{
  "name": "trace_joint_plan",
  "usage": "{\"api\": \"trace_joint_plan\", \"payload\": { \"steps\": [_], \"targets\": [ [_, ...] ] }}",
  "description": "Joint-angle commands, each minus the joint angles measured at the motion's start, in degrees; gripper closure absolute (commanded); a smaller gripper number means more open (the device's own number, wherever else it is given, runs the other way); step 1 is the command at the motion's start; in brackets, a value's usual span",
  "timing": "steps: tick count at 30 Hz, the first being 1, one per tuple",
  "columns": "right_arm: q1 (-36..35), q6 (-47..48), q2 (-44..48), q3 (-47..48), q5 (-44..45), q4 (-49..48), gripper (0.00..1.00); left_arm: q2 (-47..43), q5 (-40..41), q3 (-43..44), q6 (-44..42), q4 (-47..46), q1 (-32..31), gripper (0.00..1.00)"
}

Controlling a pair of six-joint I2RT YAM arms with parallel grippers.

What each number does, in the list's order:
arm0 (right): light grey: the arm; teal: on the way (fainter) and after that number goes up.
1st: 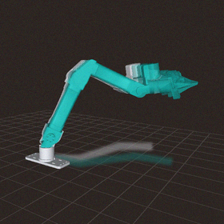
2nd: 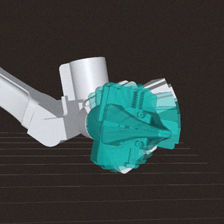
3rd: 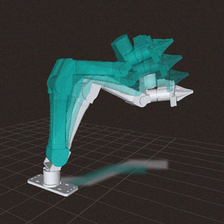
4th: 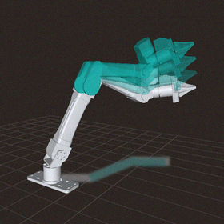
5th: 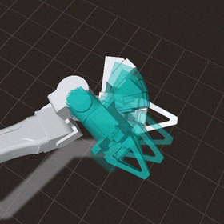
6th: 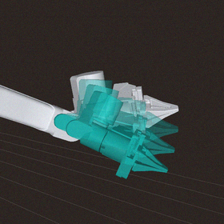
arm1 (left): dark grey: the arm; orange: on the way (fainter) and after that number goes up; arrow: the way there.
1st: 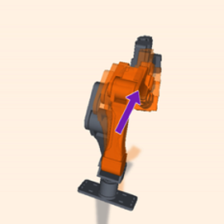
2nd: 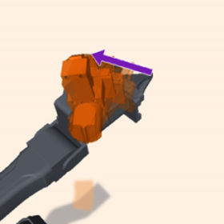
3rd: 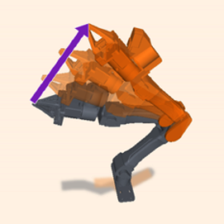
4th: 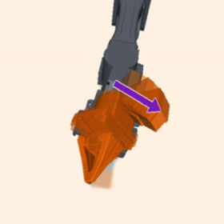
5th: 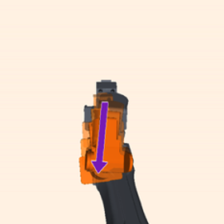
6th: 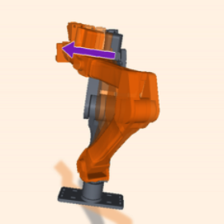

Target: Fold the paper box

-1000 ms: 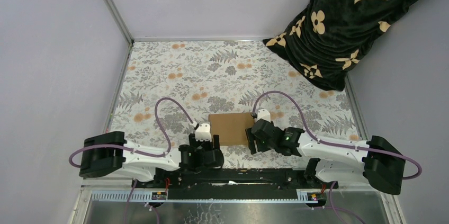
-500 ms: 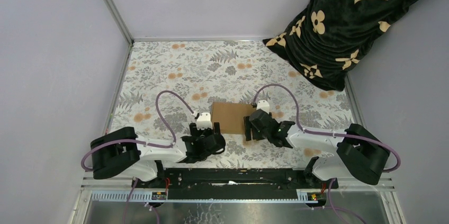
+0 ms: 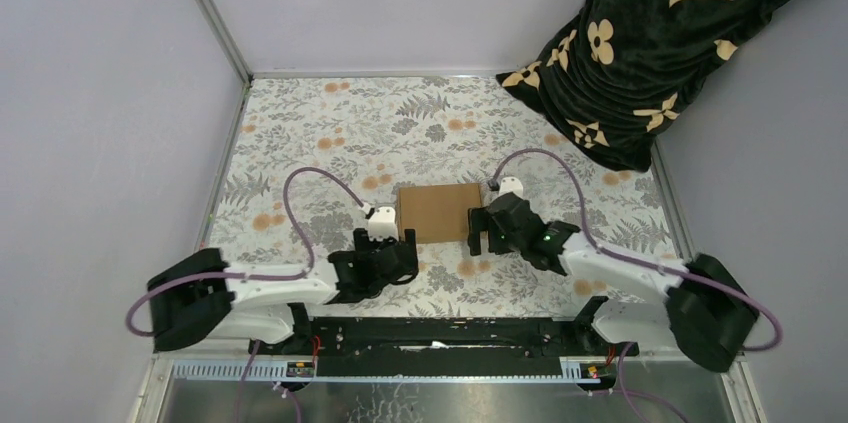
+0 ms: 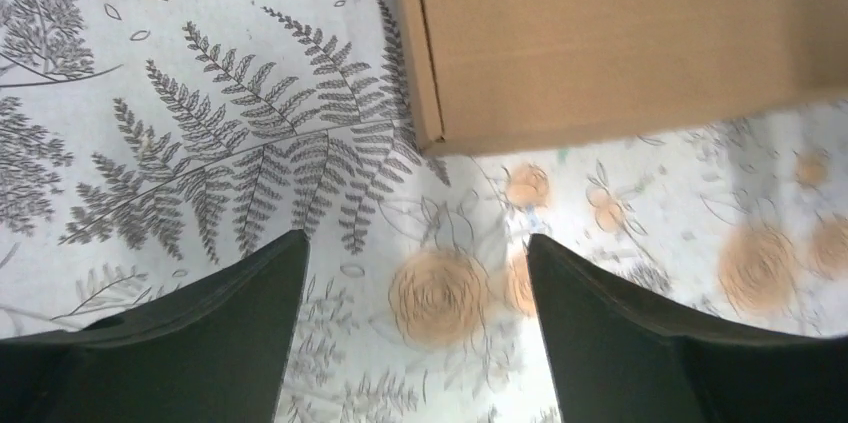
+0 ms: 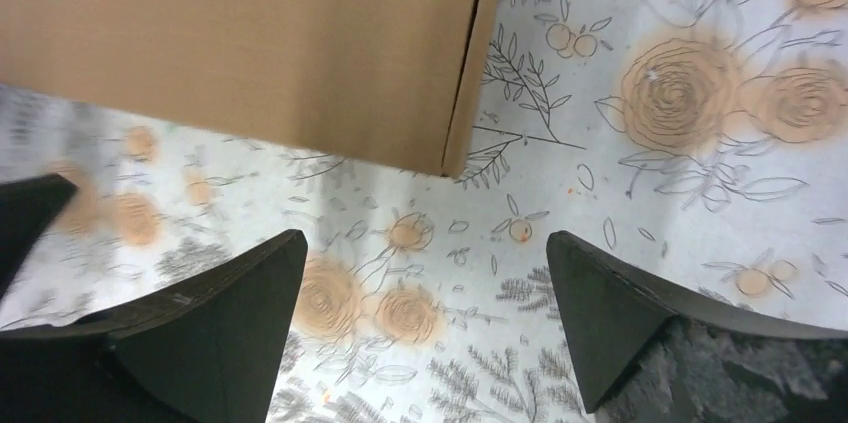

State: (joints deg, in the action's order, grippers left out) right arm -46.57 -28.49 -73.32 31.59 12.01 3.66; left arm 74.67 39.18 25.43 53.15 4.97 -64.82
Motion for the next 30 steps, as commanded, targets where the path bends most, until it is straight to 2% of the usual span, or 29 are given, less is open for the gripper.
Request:
{"api": "trace_joint_plan", "payload": {
  "steps": [1, 5, 8, 11, 15, 18, 19, 23, 26, 30],
  "targets": [
    [-0.5, 0.6, 13.4, 2.8, -0.7, 9.4, 0.00, -10.9, -3.3, 4.9, 0.9, 15.7, -2.1, 0.04],
    [-0.5, 6.4, 17.5, 12.3, -2.7, 12.6, 0.00, -16.3, -2.0, 12.7, -6.1, 19.2, -1.3, 0.02],
    [-0.4, 13.1, 12.9, 22.1, -1.9, 13.6, 0.00, -15.0, -0.6, 19.0, -15.3, 17.6, 3.0, 0.02],
    [2.3, 17.4, 6.7, 30.3, -0.4, 12.7, 0.00, -12.5, -8.8, 22.3, -24.1, 11.0, 16.1, 0.02],
    [15.1, 16.5, 1.6, 33.7, -8.8, 8.4, 0.00, -11.3, -14.4, 21.2, -28.9, 2.9, 32.4, 0.02],
    [22.8, 17.5, 2.8, 29.4, -9.9, 3.1, 0.00, -9.8, -16.9, 19.4, -29.9, 1.1, 40.9, 0.02],
    [25.1, 17.7, 3.6, 27.3, -10.9, 1.6, 0.00, -9.2, -15.3, 18.8, -29.0, 1.2, 42.9, 0.02],
    [32.6, 18.9, 8.3, 16.0, -7.4, -5.5, 0.00, -8.4, -9.8, 12.3, -31.4, -5.9, 44.6, 0.01],
    [36.6, 20.8, 13.2, 5.9, -3.8, -11.9, 0.00, -8.3, -1.3, 6.4, -34.0, -12.6, 45.3, 0.02],
    [38.9, 21.0, 18.6, -4.4, 3.0, -20.1, 0.00, -8.5, -6.3, -2.3, -41.3, -27.7, 49.8, 0.02]
  ]
}}
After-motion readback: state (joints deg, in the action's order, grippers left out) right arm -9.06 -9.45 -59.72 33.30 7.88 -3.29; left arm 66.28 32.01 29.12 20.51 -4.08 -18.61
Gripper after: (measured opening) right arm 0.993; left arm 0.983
